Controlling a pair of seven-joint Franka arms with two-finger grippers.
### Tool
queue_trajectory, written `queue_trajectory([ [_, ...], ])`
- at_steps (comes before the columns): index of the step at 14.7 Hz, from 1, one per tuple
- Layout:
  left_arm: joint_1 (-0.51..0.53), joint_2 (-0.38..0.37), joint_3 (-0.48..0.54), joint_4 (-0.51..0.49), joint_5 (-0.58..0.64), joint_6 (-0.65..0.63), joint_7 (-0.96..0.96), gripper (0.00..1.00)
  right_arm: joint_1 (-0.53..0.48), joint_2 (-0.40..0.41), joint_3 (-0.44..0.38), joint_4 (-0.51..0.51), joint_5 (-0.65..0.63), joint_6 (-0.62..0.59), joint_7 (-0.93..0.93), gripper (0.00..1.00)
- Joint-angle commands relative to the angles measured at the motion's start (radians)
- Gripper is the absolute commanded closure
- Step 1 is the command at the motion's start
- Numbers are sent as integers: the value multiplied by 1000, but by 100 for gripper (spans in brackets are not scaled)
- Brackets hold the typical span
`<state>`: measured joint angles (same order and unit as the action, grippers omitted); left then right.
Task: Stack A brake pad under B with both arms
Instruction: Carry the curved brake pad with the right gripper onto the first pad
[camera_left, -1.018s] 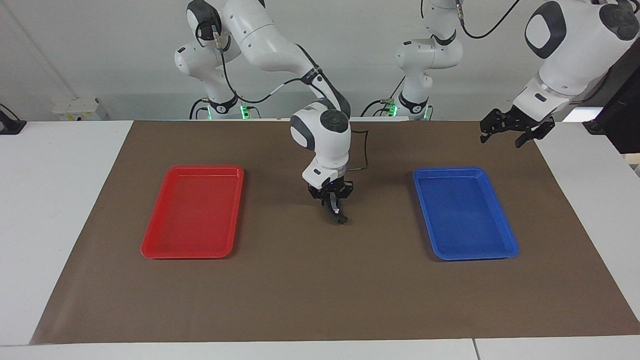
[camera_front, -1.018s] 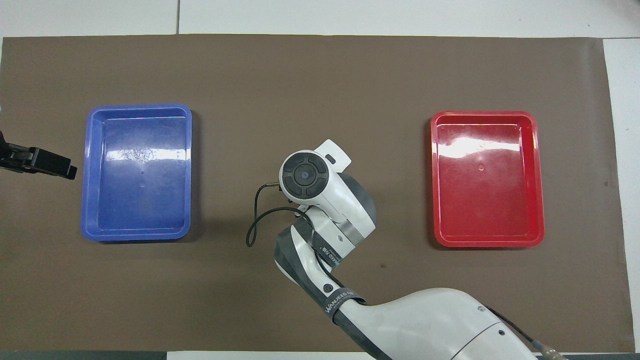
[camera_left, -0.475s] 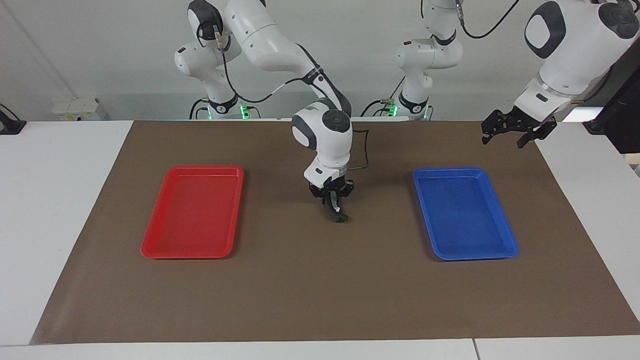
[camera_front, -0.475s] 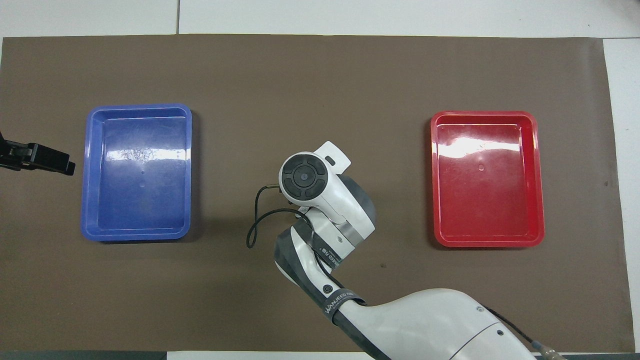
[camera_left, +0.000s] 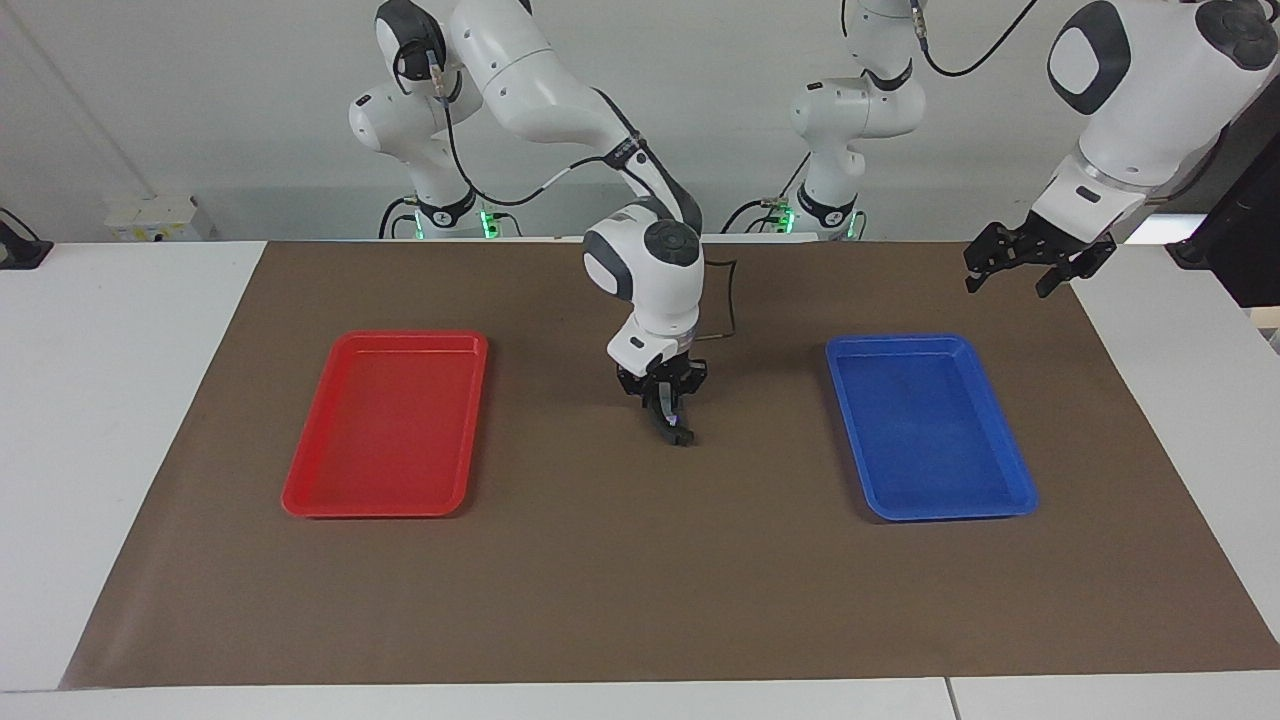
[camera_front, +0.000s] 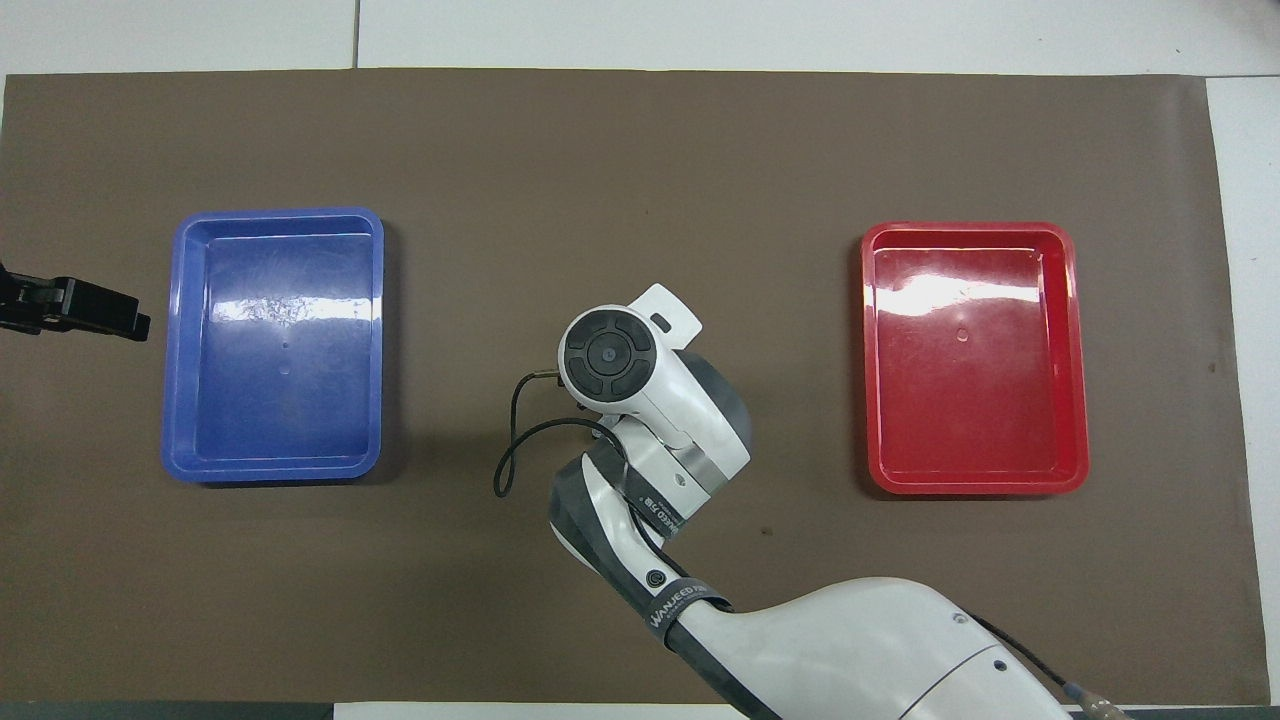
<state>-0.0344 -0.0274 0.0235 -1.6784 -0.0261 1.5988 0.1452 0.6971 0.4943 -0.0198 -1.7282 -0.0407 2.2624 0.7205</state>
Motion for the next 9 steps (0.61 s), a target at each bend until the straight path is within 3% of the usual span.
queue_trajectory([
  [1,-5,-20,-4,-15,31,15,-13,1,13,-22,3,-21,-19,16,8,1],
  [5,-5,-23,-5,-18,32,17,-13,1,-30,-92,-9,-16,-21,-4,11,1],
  [9,4,-23,-5,-17,32,9,-19,1,-226,-241,-6,-16,-36,-104,-97,1],
])
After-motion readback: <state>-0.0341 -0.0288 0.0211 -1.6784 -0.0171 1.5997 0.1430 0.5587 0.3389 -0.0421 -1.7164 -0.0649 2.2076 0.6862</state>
